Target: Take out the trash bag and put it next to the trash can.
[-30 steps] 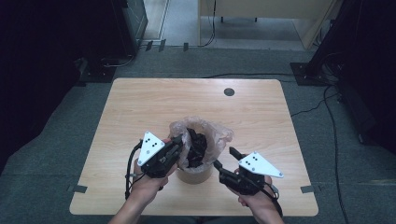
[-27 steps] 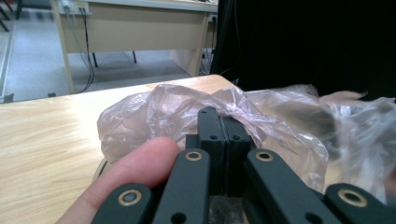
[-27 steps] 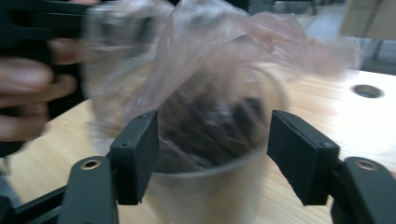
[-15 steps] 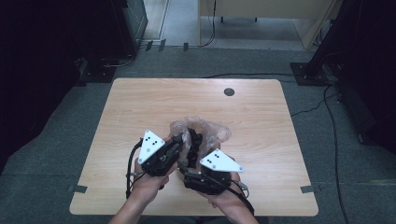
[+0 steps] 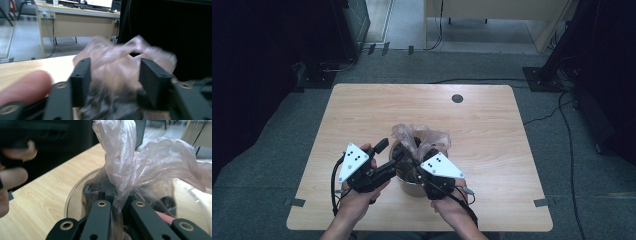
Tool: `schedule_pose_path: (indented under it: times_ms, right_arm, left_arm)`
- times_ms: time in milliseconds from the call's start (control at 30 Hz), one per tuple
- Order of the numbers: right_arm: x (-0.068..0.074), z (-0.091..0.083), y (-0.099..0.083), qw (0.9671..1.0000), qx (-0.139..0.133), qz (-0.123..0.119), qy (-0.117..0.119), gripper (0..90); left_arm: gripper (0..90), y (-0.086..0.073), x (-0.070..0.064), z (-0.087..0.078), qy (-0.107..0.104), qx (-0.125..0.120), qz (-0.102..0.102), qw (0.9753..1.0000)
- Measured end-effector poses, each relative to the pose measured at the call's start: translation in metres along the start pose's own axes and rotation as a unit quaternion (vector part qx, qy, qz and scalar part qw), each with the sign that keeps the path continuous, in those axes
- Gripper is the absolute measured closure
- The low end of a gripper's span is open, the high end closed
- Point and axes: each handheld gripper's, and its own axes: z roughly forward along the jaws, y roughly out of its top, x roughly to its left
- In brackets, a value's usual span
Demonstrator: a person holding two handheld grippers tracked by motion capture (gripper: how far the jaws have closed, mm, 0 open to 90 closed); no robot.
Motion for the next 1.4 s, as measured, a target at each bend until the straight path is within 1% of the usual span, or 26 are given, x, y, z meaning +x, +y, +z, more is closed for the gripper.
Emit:
schedule_pose_path:
  times_ms: [33, 67, 100, 133, 233, 333, 433, 467, 533, 567, 600, 633, 700, 767, 800, 833, 867, 900, 933, 967, 1000, 1133, 1200, 1233, 1300, 1400]
  right_arm:
    - [-0.001, -0.002, 0.002, 1.0000, -0.007, 0.001, 0.000, 90.0]
    - [-0.001, -0.002, 0.002, 1.0000, -0.007, 0.001, 0.000, 90.0]
    - [-0.002, -0.004, 0.004, 0.9999, -0.013, 0.001, -0.002, 90.0]
    - [-0.003, -0.005, 0.005, 0.9998, -0.017, 0.002, -0.004, 90.0]
    - [-0.007, -0.010, 0.012, 0.9994, -0.035, 0.004, -0.001, 90.0]
    - [-0.009, -0.012, 0.016, 0.9991, -0.041, 0.003, -0.002, 90.0]
    - [-0.010, -0.014, 0.021, 0.9986, -0.052, 0.001, -0.002, 90.0]
    - [-0.010, -0.015, 0.023, 0.9985, -0.055, -0.001, -0.003, 90.0]
    - [-0.010, -0.018, 0.027, 0.9980, -0.064, -0.004, -0.003, 90.0]
    - [-0.010, -0.018, 0.028, 0.9978, -0.066, -0.004, -0.002, 90.0]
    - [-0.011, -0.019, 0.029, 0.9975, -0.070, -0.005, -0.003, 90.0]
    - [-0.011, -0.021, 0.032, 0.9972, -0.074, -0.003, -0.001, 90.0]
    - [-0.012, -0.022, 0.034, 0.9969, -0.079, -0.004, -0.001, 90.0]
    - [-0.013, -0.023, 0.037, 0.9964, -0.084, -0.003, 0.000, 90.0]
    - [-0.013, -0.024, 0.038, 0.9962, -0.088, -0.002, 0.001, 90.0]
    - [-0.014, -0.025, 0.039, 0.9959, -0.091, -0.002, 0.001, 90.0]
    - [-0.014, -0.026, 0.041, 0.9956, -0.094, -0.001, 0.001, 90.0]
    - [-0.015, -0.027, 0.042, 0.9954, -0.096, -0.002, 0.001, 90.0]
    - [-0.015, -0.027, 0.043, 0.9952, -0.098, -0.002, 0.001, 90.0]
    - [-0.016, -0.028, 0.044, 0.9949, -0.101, -0.003, 0.000, 90.0]
    - [-0.016, -0.029, 0.045, 0.9947, -0.103, -0.003, -0.001, 90.0]
    - [-0.017, -0.033, 0.050, 0.9938, -0.111, -0.007, -0.003, 90.0]
    - [-0.020, -0.036, 0.054, 0.9931, -0.117, -0.007, -0.007, 90.0]
    - [-0.020, -0.036, 0.054, 0.9931, -0.117, -0.007, -0.007, 90.0]
    - [-0.022, -0.038, 0.057, 0.9924, -0.123, -0.008, -0.008, 90.0]
    - [-0.024, -0.042, 0.062, 0.9914, -0.130, -0.008, -0.012, 90.0]
  left_arm:
    - [34.6, -0.003, 0.004, -0.003, -0.004, -0.001, 0.000, 1.0000]
    - [28.4, -0.003, 0.004, -0.003, -0.004, -0.001, 0.000, 1.0000]
    - [28.4, -0.005, 0.008, -0.006, -0.006, -0.002, -0.001, 1.0000]
    - [25.5, -0.008, 0.013, -0.009, -0.008, -0.003, -0.003, 1.0000]
    - [19.4, -0.015, 0.026, -0.015, 0.002, 0.001, -0.011, 0.9999]
    - [18.4, -0.026, 0.041, -0.020, 0.026, 0.011, -0.021, 0.9994]
    - [16.9, -0.041, 0.054, -0.022, 0.053, 0.024, -0.018, 0.9981]
    - [16.8, -0.048, 0.060, -0.022, 0.064, 0.036, -0.015, 0.9972]
    - [10.3, -0.059, 0.069, -0.023, 0.071, 0.059, -0.021, 0.9956]
    - [10.2, -0.066, 0.075, -0.023, 0.076, 0.074, -0.030, 0.9939]
    - [10.2, -0.076, 0.085, -0.023, 0.089, 0.091, -0.038, 0.9911]
    - [10.2, -0.081, 0.089, -0.023, 0.101, 0.098, -0.040, 0.9892]
    - [10.2, -0.093, 0.101, -0.023, 0.133, 0.122, -0.037, 0.9829]
    - [10.2, -0.104, 0.111, -0.023, 0.162, 0.141, -0.038, 0.9759]
    - [10.2, -0.109, 0.117, -0.023, 0.178, 0.155, -0.040, 0.9709]
    - [10.2, -0.114, 0.121, -0.022, 0.191, 0.165, -0.040, 0.9668]
    - [10.1, -0.118, 0.124, -0.022, 0.205, 0.177, -0.034, 0.9619]
    - [9.3, -0.121, 0.127, -0.022, 0.217, 0.187, -0.027, 0.9579]
    - [9.3, -0.127, 0.130, -0.021, 0.231, 0.199, -0.011, 0.9525]
    - [9.3, -0.130, 0.133, -0.020, 0.241, 0.210, -0.004, 0.9476]
    - [9.3, -0.133, 0.135, -0.020, 0.247, 0.219, -0.001, 0.9439]
    - [9.3, -0.139, 0.143, -0.020, 0.256, 0.240, -0.003, 0.9365]
    - [9.2, -0.142, 0.147, -0.020, 0.259, 0.247, -0.004, 0.9338]
    - [9.2, -0.142, 0.149, -0.020, 0.255, 0.248, -0.014, 0.9345]
    - [9.2, -0.142, 0.151, -0.021, 0.252, 0.249, -0.026, 0.9346]
    - [9.2, -0.142, 0.153, -0.020, 0.250, 0.250, -0.029, 0.9351]
